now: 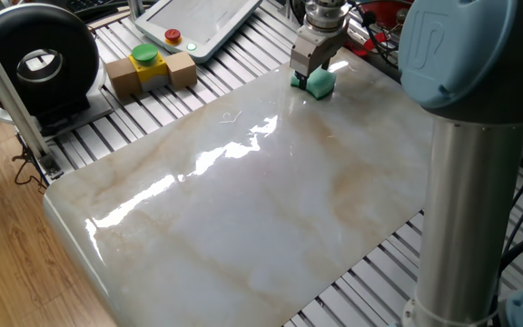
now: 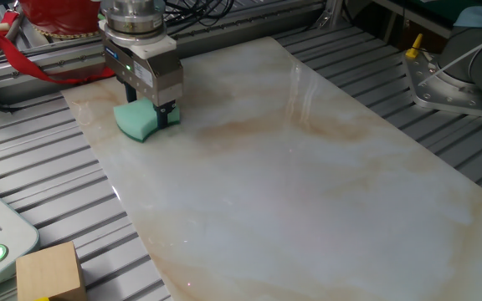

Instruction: Clean the tabletop with a sponge

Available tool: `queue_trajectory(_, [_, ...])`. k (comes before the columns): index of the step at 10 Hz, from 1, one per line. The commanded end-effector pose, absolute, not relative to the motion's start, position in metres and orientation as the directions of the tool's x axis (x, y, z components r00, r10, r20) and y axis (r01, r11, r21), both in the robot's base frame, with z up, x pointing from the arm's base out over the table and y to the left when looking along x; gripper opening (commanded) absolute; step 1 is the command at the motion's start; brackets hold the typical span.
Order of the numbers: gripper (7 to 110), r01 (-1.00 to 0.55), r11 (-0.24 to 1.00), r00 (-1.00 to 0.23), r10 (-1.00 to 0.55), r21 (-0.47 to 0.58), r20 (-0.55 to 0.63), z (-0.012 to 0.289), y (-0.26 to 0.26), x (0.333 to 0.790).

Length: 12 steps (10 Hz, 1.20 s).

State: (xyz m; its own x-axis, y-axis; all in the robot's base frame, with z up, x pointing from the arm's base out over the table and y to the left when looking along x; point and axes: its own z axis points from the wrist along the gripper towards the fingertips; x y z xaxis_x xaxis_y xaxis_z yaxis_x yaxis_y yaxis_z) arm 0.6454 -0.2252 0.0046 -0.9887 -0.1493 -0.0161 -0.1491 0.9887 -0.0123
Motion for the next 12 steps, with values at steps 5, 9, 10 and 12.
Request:
queue_trajectory(5, [88, -0.142, 0.990, -0.990, -0.142, -0.007, -0.022, 0.0051, -0.2259, 0.6459])
queue_trajectory(9, [66, -0.136, 0.991, -0.990, -0.136, -0.004, -0.024, 0.0050, -0.2247, 0.6458])
queue_trajectory(10, [66, -0.134, 0.991, -0.991, -0.134, -0.004, -0.024, 0.0051, -0.2247, 0.6457])
queue_trajectory(12, [66, -0.132, 0.991, -0.991, -0.133, -0.005, -0.023, 0.0051, -0.2251, 0.6453])
